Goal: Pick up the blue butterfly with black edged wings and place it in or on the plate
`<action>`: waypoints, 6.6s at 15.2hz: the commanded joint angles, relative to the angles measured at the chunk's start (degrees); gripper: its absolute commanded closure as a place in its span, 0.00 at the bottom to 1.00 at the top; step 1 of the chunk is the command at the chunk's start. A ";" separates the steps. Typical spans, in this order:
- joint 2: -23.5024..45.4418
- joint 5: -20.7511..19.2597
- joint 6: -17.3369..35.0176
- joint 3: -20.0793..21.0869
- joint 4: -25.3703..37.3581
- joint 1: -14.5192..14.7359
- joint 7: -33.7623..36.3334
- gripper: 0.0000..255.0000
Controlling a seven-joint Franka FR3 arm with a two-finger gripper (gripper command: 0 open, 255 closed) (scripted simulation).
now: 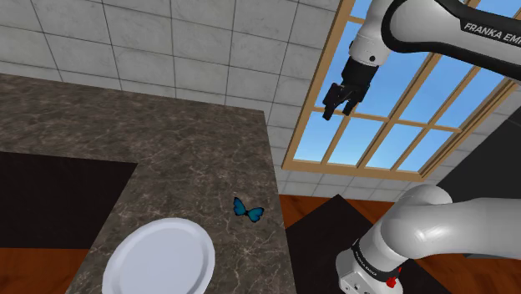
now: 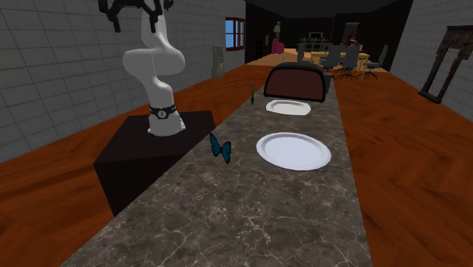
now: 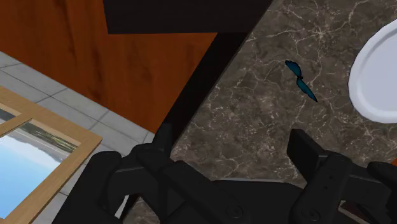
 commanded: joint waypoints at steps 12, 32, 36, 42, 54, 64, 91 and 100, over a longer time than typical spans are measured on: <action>5.82 5.27 20.99 1.44 -14.87 6.82 -7.42 0.00; 37.53 20.93 59.72 5.31 -21.46 22.44 -27.12 0.00; 41.15 22.56 63.42 5.66 -21.51 23.06 -28.24 0.00; 44.56 24.27 66.66 6.03 -21.32 23.59 -29.47 0.00; 44.55 24.27 66.65 6.03 -21.32 23.59 -29.47 1.00; 45.28 -4.92 63.33 16.60 -22.36 24.28 67.32 0.00; 51.91 -11.49 69.13 14.62 -22.12 24.72 72.42 1.00; 42.71 -3.00 61.03 16.49 -22.54 24.64 66.12 1.00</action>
